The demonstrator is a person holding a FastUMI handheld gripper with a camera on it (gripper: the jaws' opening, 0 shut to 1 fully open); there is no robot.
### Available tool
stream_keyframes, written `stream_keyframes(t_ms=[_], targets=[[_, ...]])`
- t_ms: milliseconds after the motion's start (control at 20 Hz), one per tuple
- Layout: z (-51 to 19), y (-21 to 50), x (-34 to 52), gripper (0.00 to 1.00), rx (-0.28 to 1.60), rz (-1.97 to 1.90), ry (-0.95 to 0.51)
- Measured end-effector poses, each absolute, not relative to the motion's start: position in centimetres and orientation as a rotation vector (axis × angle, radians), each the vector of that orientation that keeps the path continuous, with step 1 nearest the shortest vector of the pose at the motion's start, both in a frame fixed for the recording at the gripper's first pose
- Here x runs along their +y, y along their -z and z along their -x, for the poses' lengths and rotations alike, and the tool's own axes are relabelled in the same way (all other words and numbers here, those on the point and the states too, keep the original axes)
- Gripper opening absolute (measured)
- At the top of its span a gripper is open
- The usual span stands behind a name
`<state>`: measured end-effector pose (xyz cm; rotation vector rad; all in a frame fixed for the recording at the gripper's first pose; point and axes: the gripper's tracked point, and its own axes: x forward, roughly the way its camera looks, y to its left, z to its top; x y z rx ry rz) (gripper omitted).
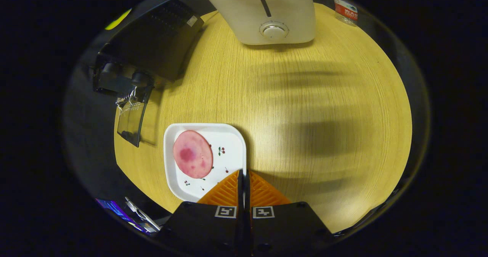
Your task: Open the toaster oven, put the food inside, and close the toaster oven door.
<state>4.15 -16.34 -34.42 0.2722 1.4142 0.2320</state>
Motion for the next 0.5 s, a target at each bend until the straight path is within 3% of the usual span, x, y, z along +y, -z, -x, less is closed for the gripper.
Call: stream_keyframes(t_ms=[500], targets=[[-3.90,34.56,-16.07,0.02,1.403,-0.411,-0.234]])
